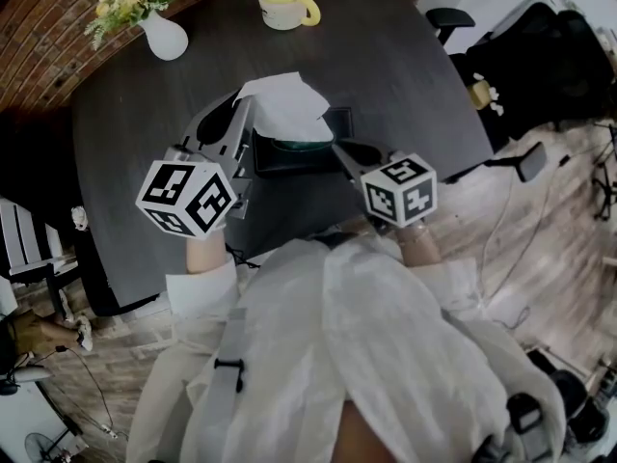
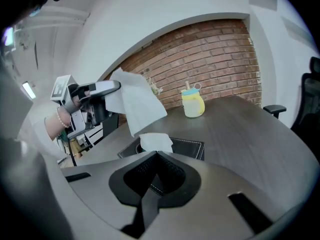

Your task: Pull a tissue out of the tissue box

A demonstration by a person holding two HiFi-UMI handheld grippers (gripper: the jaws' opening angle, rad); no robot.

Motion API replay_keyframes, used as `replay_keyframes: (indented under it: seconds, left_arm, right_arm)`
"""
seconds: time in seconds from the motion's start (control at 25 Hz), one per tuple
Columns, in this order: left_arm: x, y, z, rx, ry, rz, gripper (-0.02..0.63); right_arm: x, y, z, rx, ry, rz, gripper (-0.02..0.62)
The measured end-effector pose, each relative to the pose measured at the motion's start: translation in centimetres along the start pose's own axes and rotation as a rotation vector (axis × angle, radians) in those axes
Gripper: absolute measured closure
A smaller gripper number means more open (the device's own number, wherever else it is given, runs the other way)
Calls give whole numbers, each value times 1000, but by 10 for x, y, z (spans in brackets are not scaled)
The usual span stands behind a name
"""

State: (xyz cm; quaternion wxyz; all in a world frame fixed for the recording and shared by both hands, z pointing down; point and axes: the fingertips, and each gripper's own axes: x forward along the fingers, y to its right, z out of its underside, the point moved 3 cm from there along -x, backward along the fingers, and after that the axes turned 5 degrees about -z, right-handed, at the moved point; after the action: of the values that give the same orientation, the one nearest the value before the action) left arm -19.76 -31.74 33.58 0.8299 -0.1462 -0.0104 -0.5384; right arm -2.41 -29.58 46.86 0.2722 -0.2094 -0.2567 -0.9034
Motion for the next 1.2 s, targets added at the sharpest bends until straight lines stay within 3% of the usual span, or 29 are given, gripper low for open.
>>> replay_keyframes:
  seconds: [0.24, 0.6, 0.92, 1.2]
  left_arm:
    - [-13, -8, -6, -71, 60, -9, 600]
    - [-31, -11, -8, -155, 129, -32, 600]
    - [-43, -11, 4, -255, 154, -38, 600]
    - [-49, -14, 15, -296, 135, -67, 600]
  right_arm:
    - [-17, -21, -45, -60, 149, -46, 592]
    - [-21, -63, -101, -159, 241, -172, 592]
    - [-16, -77, -113, -189, 274, -231, 592]
    - [-14, -70, -114, -175, 281, -224, 592]
